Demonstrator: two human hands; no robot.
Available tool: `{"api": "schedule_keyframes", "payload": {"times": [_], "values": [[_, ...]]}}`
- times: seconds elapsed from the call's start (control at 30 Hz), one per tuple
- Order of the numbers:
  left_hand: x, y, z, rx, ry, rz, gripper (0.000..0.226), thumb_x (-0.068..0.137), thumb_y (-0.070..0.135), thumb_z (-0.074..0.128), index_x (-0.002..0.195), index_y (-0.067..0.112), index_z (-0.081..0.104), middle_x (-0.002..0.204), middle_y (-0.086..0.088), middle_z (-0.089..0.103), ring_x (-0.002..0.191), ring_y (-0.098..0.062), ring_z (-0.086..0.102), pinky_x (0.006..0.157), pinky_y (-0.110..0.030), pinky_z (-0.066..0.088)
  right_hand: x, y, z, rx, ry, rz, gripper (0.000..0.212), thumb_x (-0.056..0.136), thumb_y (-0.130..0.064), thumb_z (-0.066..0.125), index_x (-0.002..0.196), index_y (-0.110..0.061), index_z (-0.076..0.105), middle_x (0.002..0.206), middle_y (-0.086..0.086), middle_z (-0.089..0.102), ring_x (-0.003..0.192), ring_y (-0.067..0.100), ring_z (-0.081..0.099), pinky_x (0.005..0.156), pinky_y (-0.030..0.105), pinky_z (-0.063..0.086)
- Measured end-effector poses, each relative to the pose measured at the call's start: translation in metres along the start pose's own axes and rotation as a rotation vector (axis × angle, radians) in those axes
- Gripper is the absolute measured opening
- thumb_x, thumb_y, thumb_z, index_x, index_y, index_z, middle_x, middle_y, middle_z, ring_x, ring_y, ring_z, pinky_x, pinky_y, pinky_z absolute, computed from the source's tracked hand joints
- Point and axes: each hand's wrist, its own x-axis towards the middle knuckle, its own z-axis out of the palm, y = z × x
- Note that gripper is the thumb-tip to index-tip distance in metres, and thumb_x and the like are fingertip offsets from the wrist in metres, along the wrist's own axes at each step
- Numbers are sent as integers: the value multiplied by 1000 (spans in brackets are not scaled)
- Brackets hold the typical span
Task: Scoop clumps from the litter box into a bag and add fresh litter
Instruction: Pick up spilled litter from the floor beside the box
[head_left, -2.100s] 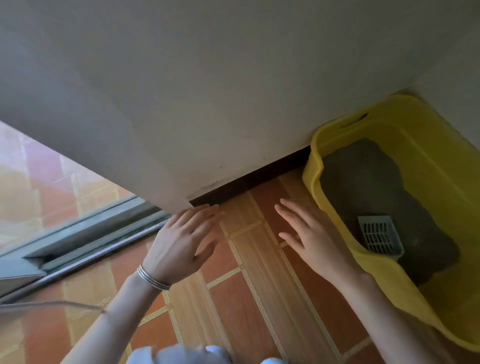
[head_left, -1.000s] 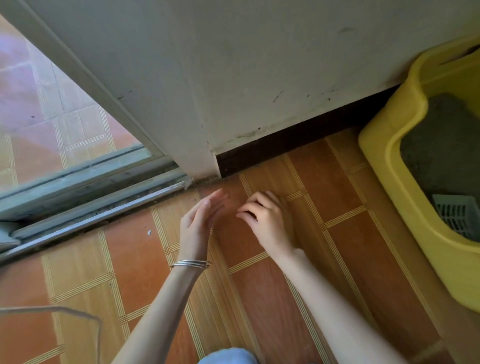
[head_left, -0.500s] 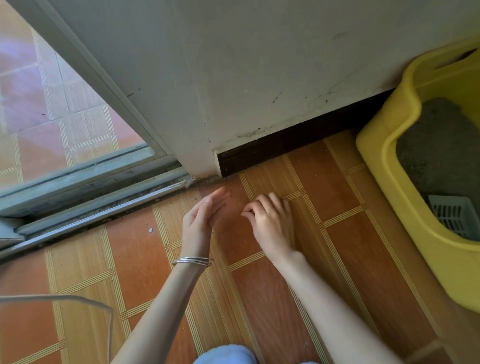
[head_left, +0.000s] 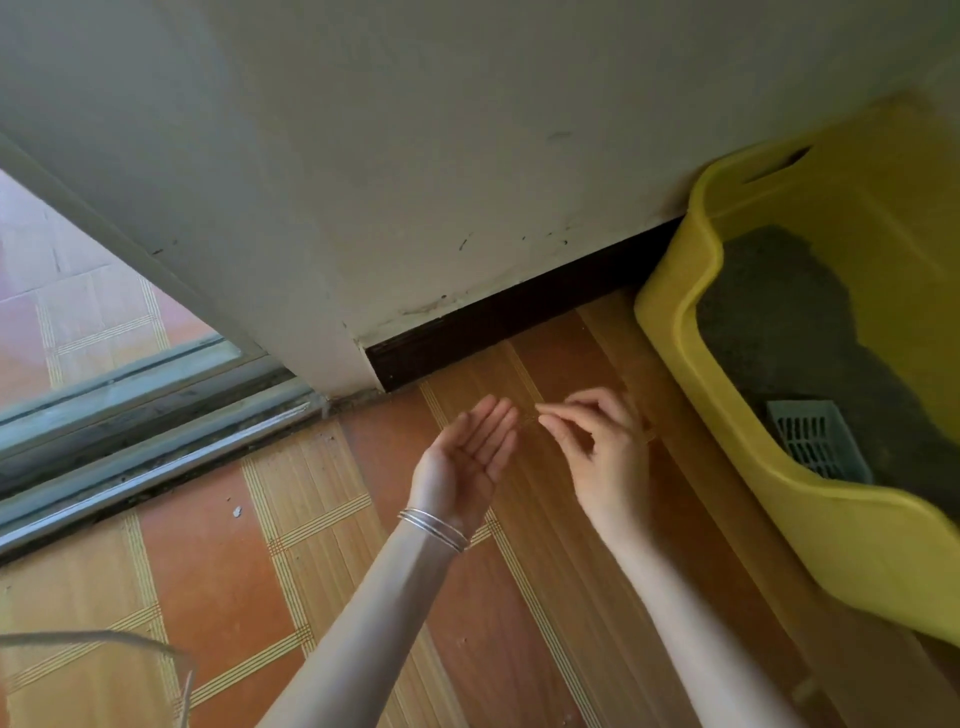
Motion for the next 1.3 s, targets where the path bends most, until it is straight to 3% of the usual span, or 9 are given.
{"api": "schedule_keyframes", "payload": {"times": [0.1, 0.2, 0.3, 0.5, 0.93, 1.0, 1.07, 1.17, 1.3], "values": [[12, 10, 4, 13, -3, 38, 32, 100, 15, 34, 114, 1, 59, 108, -13, 69, 96, -21, 68, 84, -31, 52, 10, 36, -13, -86, -23, 144, 18, 82, -27, 64, 94, -16, 72, 93, -1, 60, 87, 15, 55, 71, 26, 45], [25, 17, 8, 52, -16, 60, 32, 99, 16, 34, 115, 2, 59, 110, -11, 69, 98, -19, 68, 82, -28, 54, 23, 57, -15, -167, -67, 186, 17, 82, -19, 68, 97, -12, 71, 95, 4, 60, 75, 15, 56, 64, 17, 38], [37, 17, 11, 98, -25, 70, 33, 100, 17, 33, 114, 2, 59, 110, -11, 69, 99, -19, 68, 80, -26, 56, 39, 65, -6, -184, -77, 209, 20, 85, -18, 65, 102, -10, 70, 100, 7, 59, 76, 20, 58, 66, 24, 42], [51, 10, 15, 107, 7, 69, 31, 99, 12, 33, 110, 1, 60, 110, -13, 68, 104, -22, 64, 89, -31, 48, 63, 72, 21, -180, 33, 325, 19, 86, -21, 64, 101, -10, 71, 104, 12, 63, 82, 24, 63, 71, 19, 39], [60, 6, 18, 58, -15, 68, 35, 99, 16, 30, 116, 2, 59, 113, -13, 67, 104, -20, 65, 90, -31, 47, 82, 77, 35, -225, 79, 225, 6, 84, -14, 65, 83, -9, 69, 85, 9, 60, 59, 23, 57, 48, 28, 42], [61, 6, 19, 25, -22, 53, 38, 100, 20, 28, 115, 2, 59, 110, -12, 69, 101, -20, 66, 91, -31, 46, 81, 69, 31, -134, 54, 204, 7, 85, -16, 64, 84, -11, 69, 85, 7, 61, 62, 16, 55, 55, 25, 46], [62, 4, 20, 0, -30, 41, 39, 101, 22, 28, 115, 2, 59, 109, -12, 69, 98, -20, 67, 90, -31, 48, 72, 51, 25, 112, -15, 109, 7, 84, -16, 66, 86, -11, 70, 83, 3, 63, 66, 4, 52, 63, 11, 41], [64, 0, 21, 1, -21, 43, 38, 100, 22, 29, 114, 2, 58, 103, -12, 70, 93, -19, 69, 84, -30, 55, 57, 29, 21, 368, -186, 8, 9, 82, -14, 68, 89, -10, 72, 83, -5, 60, 75, 0, 55, 64, 9, 41], [64, -2, 23, -15, -29, 27, 39, 99, 19, 28, 120, 0, 55, 116, -16, 66, 101, -22, 67, 87, -31, 53, 59, 50, 22, 197, -45, 164, 15, 85, -15, 65, 98, -12, 72, 91, 1, 63, 80, 7, 59, 68, 6, 41]]}}
